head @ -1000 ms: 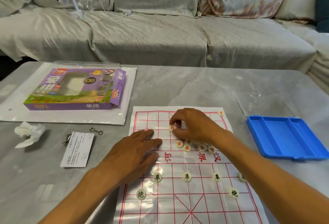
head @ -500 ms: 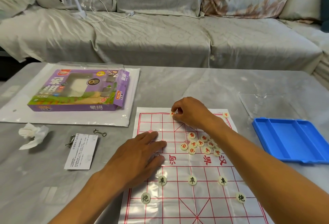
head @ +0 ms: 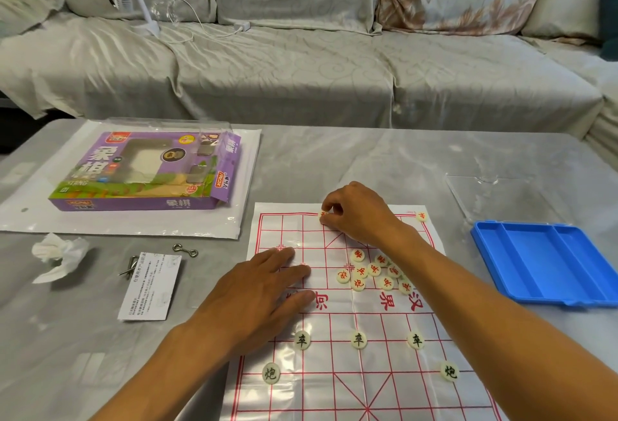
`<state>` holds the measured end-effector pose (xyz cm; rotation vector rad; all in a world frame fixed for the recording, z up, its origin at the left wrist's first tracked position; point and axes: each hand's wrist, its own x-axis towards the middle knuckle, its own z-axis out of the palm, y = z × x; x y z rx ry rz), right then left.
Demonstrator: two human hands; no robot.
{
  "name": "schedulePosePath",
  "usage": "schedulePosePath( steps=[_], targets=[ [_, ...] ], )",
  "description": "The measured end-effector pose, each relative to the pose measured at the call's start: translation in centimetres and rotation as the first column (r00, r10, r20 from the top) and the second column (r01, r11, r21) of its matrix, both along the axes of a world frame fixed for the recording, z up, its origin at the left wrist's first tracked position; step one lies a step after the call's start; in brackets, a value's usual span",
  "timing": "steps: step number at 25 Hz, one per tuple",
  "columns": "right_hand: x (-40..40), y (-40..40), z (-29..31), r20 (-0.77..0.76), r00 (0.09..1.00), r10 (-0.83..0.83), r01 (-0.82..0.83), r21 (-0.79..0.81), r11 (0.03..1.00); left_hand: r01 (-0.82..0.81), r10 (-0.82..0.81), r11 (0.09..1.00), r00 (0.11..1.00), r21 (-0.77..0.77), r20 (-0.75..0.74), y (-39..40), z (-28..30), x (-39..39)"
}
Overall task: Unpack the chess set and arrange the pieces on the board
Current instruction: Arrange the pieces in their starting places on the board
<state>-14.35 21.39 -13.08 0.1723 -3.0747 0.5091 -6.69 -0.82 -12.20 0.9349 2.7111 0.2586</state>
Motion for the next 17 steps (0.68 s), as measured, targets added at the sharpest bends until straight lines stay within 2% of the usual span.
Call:
schedulePosePath(
  steps=[6, 9, 13, 15, 17],
  targets=[
    [0.0, -0.1, 0.1, 0.0, 1.0, 0.029, -0.029, 0.03, 0.999, -0.018, 0.018, 1.0, 1.0, -0.007, 0.005, 0.1, -0.2, -0.1],
    [0.3, 0.1, 0.4, -0.014, 1.0, 0.022, -0.022, -0.024, 0.999, -0.019, 0.019, 1.0, 1.0, 0.005, 0.006, 0.0, -0.5, -0.3],
    [1.3, 3.3, 1.6, -0.179, 0.962, -0.207, 0.167, -0.216, 0.962, -0.002, 0.003, 0.999, 1.0, 0.04, -0.012, -0.3, -1.2, -0.6],
    [2.5, 5.2, 1.9, -0.172, 0.95, -0.259, 0.222, -0.208, 0.953, -0.001, 0.001, 0.999, 1.0, 0.039, -0.013, -0.2, -1.2, -0.5],
    [3.4, 5.8, 2.1, -0.117, 0.964, -0.238, 0.217, -0.17, 0.961, -0.008, 0.008, 0.999, 1.0, 0.038, -0.01, -0.3, -1.1, -0.4]
  ],
)
